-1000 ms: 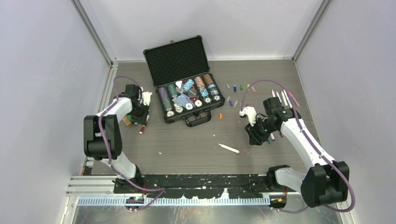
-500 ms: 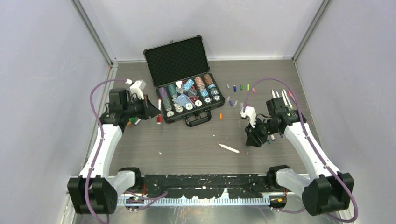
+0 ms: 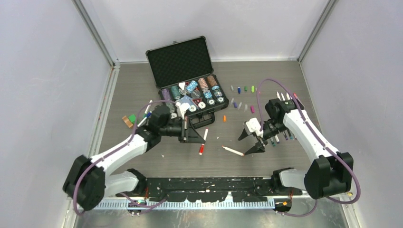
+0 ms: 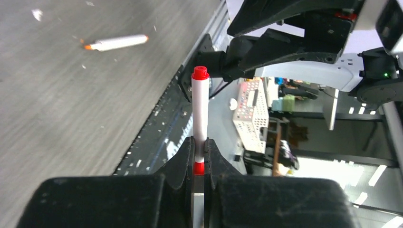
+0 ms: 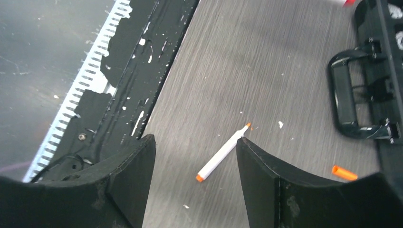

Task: Open the pen caps
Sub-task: Pick up the pen from the center of the board, then open the pen cap from the pen.

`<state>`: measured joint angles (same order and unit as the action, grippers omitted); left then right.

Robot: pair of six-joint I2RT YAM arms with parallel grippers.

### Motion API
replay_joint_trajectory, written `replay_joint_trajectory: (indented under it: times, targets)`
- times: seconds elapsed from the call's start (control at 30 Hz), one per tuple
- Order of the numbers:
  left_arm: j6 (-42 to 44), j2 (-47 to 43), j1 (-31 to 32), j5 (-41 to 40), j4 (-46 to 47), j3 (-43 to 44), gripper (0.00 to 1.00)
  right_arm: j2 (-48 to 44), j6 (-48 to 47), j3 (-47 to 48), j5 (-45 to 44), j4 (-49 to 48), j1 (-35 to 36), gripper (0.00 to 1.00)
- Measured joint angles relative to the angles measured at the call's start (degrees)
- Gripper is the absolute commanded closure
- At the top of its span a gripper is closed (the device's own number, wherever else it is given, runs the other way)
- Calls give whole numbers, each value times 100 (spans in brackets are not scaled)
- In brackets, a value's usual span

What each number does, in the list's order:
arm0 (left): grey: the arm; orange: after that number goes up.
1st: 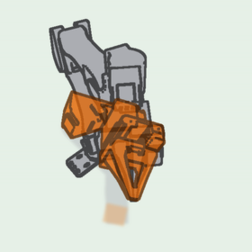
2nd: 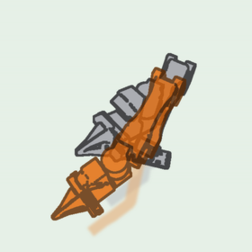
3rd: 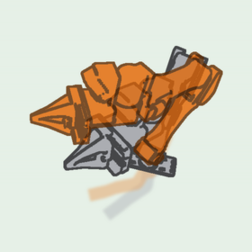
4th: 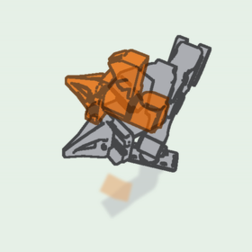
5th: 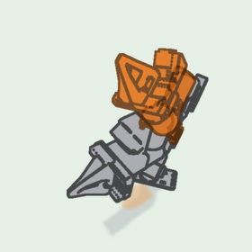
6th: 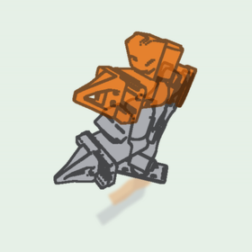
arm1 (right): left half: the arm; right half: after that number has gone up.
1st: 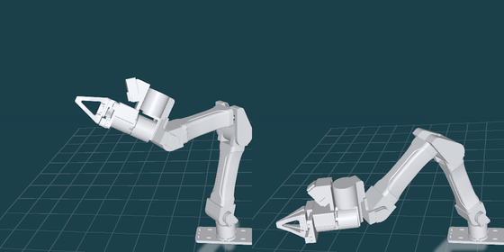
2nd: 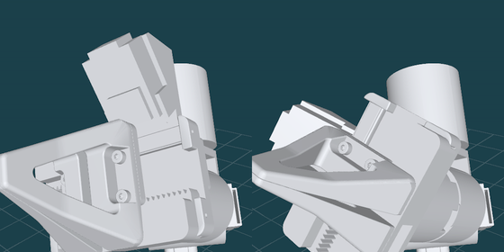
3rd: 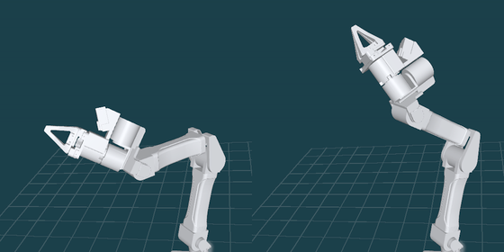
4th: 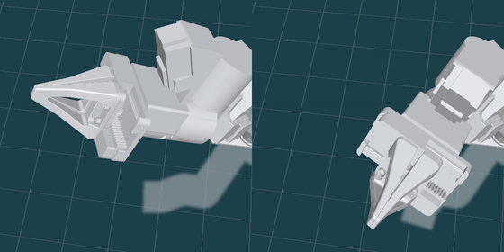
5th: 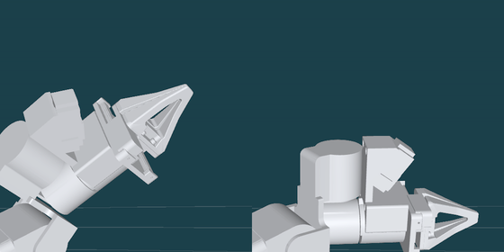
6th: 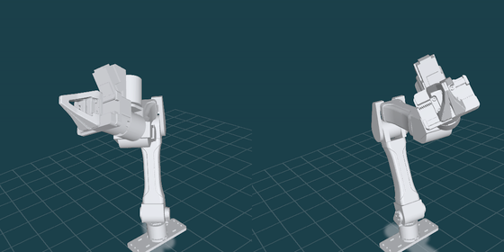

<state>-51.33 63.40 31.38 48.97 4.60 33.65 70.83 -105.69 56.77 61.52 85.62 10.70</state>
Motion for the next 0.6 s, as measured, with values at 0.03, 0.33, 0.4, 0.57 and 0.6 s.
replay_joint_trajectory:
  times: [0.03, 0.33, 0.4, 0.57, 0.6]
  targets:
    - [-151, 199, 173, -15, 122, 37, 100, 90, -264, 22, 37, 55, 28, 32]
    - [-586, 2192, 1095, 72, 195, 1180, 100, 229, -905, 455, -52, 181, 544, 32]
    - [-573, 2564, 1252, 160, 184, 1556, 100, 229, -671, 446, -225, -57, 785, 32]
    - [-553, 3215, 1602, 337, 197, 2109, 100, 229, -151, 295, -623, -647, 1257, 33]
    - [-553, 3309, 1657, 363, 195, 2153, 100, 229, -87, 267, -664, -710, 1283, 33]
